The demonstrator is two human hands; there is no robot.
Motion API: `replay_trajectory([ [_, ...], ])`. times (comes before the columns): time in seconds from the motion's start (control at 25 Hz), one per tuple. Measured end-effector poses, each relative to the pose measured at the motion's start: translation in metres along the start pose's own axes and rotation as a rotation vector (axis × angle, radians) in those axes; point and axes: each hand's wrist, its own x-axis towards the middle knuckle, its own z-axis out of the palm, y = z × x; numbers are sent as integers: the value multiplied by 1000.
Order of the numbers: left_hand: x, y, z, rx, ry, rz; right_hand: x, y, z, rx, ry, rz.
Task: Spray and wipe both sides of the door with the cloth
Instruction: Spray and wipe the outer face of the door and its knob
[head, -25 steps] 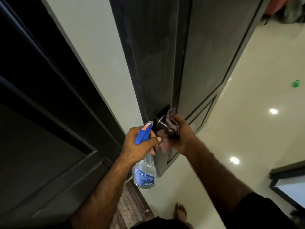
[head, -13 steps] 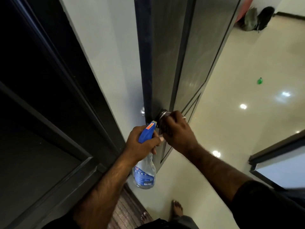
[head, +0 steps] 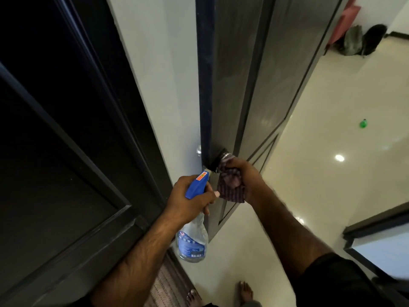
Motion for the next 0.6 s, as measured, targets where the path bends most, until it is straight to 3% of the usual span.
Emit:
replay_trajectory([
  [0.08,-3,2,3,-8,42,-4,-1,0,-2,262,-129,193],
  [0.2,-6,5,14,14,117,-17,6,11,0,387,-153,157],
  [0.28,-8,4,23,23,181,-44,3,17,3,166,-62,-62],
  [0.36,-12,3,35,39,230,-65,-5,17,-6,-221,-36,-396],
  [0.52,-21,15,64,-5,308,-93,9,-5,-58,-775,-396,-737],
  [0.6,-22,22,75,-30,339,-109,26,-24,-76,-1103,-461,-834],
])
